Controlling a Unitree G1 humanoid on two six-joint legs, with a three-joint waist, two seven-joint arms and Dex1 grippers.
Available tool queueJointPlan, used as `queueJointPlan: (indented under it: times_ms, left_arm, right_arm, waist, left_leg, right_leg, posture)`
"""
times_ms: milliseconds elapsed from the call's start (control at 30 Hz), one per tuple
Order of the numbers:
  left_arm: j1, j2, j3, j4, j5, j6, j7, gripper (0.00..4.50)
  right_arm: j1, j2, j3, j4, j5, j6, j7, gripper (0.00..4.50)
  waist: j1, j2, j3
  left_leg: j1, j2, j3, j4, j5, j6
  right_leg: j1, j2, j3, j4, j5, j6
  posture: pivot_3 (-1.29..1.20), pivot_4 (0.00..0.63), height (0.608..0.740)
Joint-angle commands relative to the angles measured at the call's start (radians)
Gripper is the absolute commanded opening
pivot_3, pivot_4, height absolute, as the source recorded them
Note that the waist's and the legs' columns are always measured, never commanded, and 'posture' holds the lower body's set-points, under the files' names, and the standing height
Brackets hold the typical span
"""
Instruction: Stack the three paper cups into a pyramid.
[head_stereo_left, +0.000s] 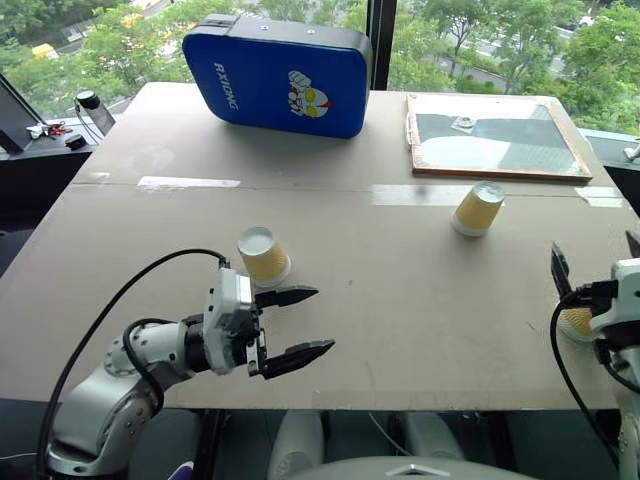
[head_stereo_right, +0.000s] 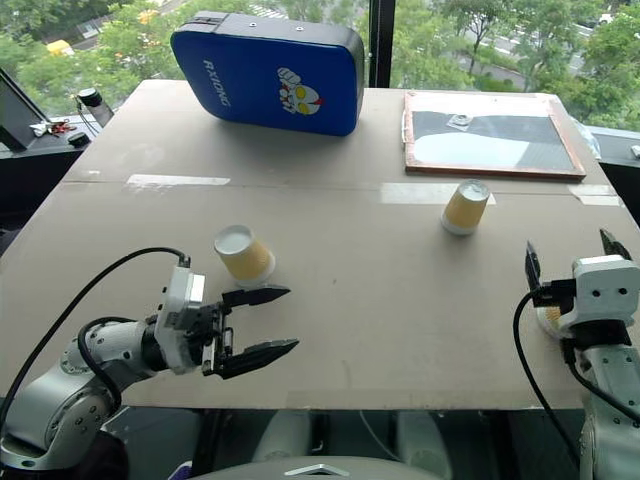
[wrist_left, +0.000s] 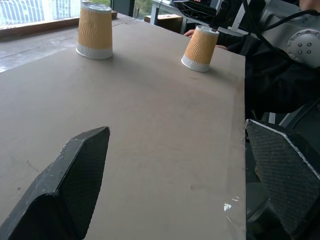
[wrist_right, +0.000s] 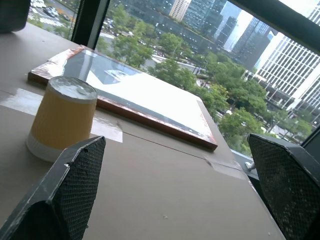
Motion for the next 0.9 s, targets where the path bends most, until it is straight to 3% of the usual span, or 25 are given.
queueJointPlan:
  times_ms: [33, 300, 700, 800, 900]
  left_arm:
    - [-0.028, 0.011, 0.017, -0.043, -0.064, 0.007, -0.019, 4.47]
    - [-0.040, 0.034, 0.033, -0.044, -0.107, 0.026, -0.040, 4.47]
    - [-0.051, 0.042, 0.032, -0.050, -0.125, 0.025, -0.045, 4.47]
    - [-0.052, 0.044, 0.039, -0.053, -0.132, 0.021, -0.047, 4.50]
    - [-0.048, 0.044, 0.042, -0.053, -0.136, 0.017, -0.051, 4.50]
  right_arm:
    - [0.039, 0.033, -0.044, -0.048, -0.007, 0.048, -0.049, 4.50]
    - [0.074, 0.125, -0.074, -0.101, 0.078, 0.179, -0.092, 4.50]
    - [-0.038, 0.133, -0.118, -0.097, 0.231, 0.402, -0.150, 4.50]
    - [-0.041, 0.133, -0.123, -0.104, 0.257, 0.436, -0.156, 3.80]
    - [-0.036, 0.129, -0.120, -0.114, 0.261, 0.446, -0.160, 2.41]
  waist:
    - [-0.003, 0.000, 0.000]
    - [-0.013, 0.003, -0.001]
    - [-0.012, 0.003, -0.001]
    - [-0.012, 0.003, -0.001]
    - [-0.013, 0.003, -0.001]
  left_leg:
    - [0.000, 0.000, 0.000, -0.001, 0.000, 0.000]
    - [0.001, 0.000, 0.001, -0.001, 0.000, 0.000]
    - [0.000, 0.000, 0.000, -0.001, 0.000, 0.000]
    - [0.000, 0.000, 0.000, -0.001, 0.000, 0.000]
    - [0.000, 0.000, 0.000, -0.001, 0.000, 0.000]
  right_leg:
    - [0.000, 0.000, 0.000, 0.000, 0.000, 0.000]
    - [0.000, 0.000, 0.001, 0.000, 0.000, 0.000]
    - [0.000, 0.000, 0.000, 0.000, 0.000, 0.000]
    - [0.000, 0.000, 0.001, 0.000, 0.000, 0.000]
    - [0.000, 0.000, 0.001, 0.000, 0.000, 0.000]
  posture:
    - [0.00, 0.150, 0.740]
    - [0.00, 0.150, 0.740]
    - [0.00, 0.150, 0.740]
    - [0.00, 0.150, 0.740]
    - [0.00, 0.150, 0.740]
